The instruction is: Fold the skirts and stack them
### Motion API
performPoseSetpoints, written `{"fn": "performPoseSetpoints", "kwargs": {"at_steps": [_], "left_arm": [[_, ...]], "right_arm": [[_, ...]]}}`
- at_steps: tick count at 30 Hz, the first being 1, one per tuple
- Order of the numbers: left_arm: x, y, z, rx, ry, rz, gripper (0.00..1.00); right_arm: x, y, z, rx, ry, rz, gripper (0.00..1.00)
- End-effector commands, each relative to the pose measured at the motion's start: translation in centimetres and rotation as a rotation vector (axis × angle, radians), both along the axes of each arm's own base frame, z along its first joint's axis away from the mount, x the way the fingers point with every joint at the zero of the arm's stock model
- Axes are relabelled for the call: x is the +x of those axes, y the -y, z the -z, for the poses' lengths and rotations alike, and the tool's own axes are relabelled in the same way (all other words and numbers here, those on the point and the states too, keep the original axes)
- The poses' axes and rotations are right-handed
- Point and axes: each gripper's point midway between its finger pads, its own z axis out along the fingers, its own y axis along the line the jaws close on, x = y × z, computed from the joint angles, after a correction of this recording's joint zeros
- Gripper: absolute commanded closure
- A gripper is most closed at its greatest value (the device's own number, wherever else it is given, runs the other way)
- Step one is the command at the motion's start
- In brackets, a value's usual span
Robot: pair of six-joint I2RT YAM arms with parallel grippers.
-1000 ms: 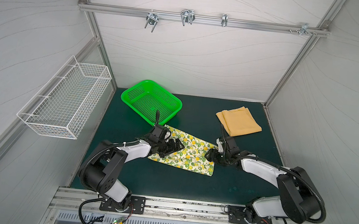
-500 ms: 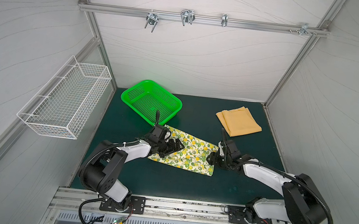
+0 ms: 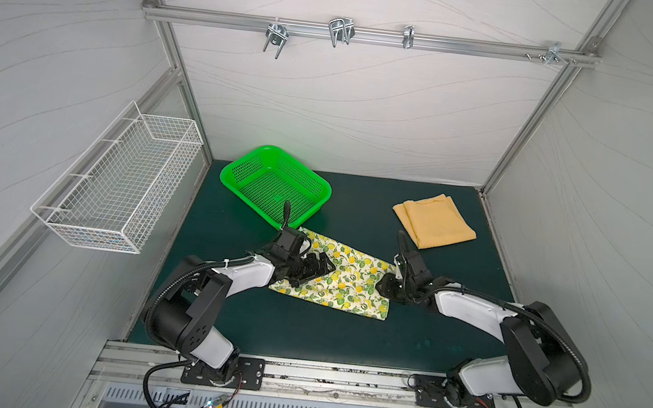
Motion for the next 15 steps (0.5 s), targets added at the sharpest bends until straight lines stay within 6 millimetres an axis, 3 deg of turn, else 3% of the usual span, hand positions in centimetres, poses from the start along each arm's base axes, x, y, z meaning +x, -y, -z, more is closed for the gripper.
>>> {"fn": "performPoseSetpoints", "kwargs": {"at_steps": [1, 7, 12, 15], "left_arm": [[-0.8, -0.8, 1.0, 0.039, -0.041, -0.019, 0.01], [-0.9, -0.9, 1.0, 0.041, -0.041, -0.016, 0.01], [-0.8, -0.5, 0.2, 0.021, -0.031, -0.013, 0.01], [-0.7, -0.2, -1.2, 0.008, -0.009, -0.004, 0.01]], "right_arm": [[-4.2, 1.3, 4.2, -0.070, -0.179, -0.026, 0.68], [-3.6, 0.9, 3.4, -0.055, -0.156, -0.028, 0.75], [-2.8, -0.2, 1.7, -0.023, -0.128, -0.058, 0.93], [-2.1, -0.4, 0.5, -0.039, -0.106, -0.077, 0.98]]}}
